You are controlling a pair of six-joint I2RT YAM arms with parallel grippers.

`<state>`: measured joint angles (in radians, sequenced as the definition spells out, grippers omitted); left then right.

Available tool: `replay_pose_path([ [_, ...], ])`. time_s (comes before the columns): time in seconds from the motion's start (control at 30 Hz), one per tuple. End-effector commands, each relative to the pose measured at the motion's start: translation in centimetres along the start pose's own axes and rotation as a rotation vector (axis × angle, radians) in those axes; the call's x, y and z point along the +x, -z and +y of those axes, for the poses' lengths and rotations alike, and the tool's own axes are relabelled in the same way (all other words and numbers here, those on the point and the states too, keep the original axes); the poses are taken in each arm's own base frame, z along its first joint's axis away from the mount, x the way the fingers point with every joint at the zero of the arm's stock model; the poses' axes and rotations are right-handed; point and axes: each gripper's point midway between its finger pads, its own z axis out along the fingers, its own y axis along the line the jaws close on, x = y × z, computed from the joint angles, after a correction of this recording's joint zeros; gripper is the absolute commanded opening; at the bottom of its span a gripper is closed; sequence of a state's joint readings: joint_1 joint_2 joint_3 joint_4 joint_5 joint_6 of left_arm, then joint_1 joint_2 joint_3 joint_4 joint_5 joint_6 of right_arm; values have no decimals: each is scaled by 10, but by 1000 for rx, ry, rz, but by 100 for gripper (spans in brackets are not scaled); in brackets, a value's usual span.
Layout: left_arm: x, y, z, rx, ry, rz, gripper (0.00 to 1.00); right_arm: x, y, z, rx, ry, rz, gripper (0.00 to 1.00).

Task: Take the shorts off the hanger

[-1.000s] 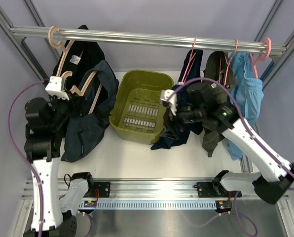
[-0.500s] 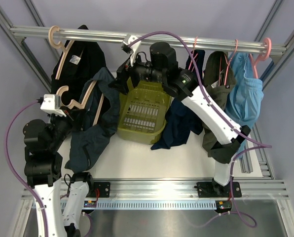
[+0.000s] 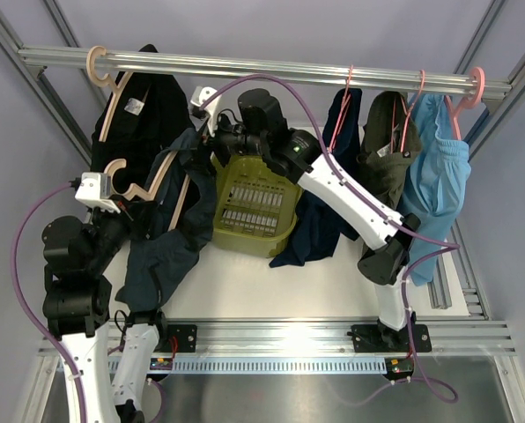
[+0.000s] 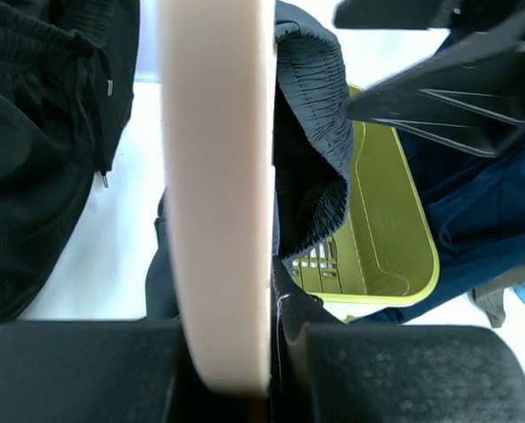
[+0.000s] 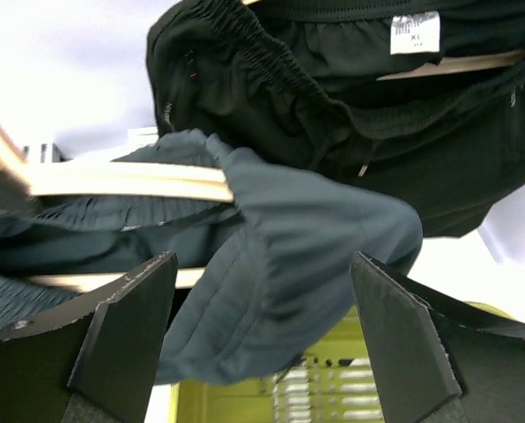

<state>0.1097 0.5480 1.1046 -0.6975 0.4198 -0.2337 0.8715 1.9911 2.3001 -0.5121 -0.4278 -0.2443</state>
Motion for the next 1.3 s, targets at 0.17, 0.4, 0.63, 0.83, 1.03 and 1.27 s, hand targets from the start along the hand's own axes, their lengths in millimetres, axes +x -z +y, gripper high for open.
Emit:
replay_pose_path([
  [0.17, -27, 17, -22, 70, -33, -111, 0, -14, -27, -22, 137, 70, -64, 48],
  [0.4, -20, 21, -18, 46, -34, -98, 0, -31, -19, -39, 250, 63, -128, 0],
  [0.63, -10, 30, -20, 53, -81, -85, 0, -68, 4, -107, 647, -14, -265, 0],
  [0.83, -1, 40, -21, 45, -107, -83, 0, -53, -1, -138, 770, -1, -264, 0],
  [1.03, 5, 51, -22, 34, -129, -72, 0, -38, 1, -162, 820, -26, -254, 0],
  [1.27, 8, 65, -27, 35, -150, -82, 0, -17, 5, -186, 839, -49, -217, 0],
])
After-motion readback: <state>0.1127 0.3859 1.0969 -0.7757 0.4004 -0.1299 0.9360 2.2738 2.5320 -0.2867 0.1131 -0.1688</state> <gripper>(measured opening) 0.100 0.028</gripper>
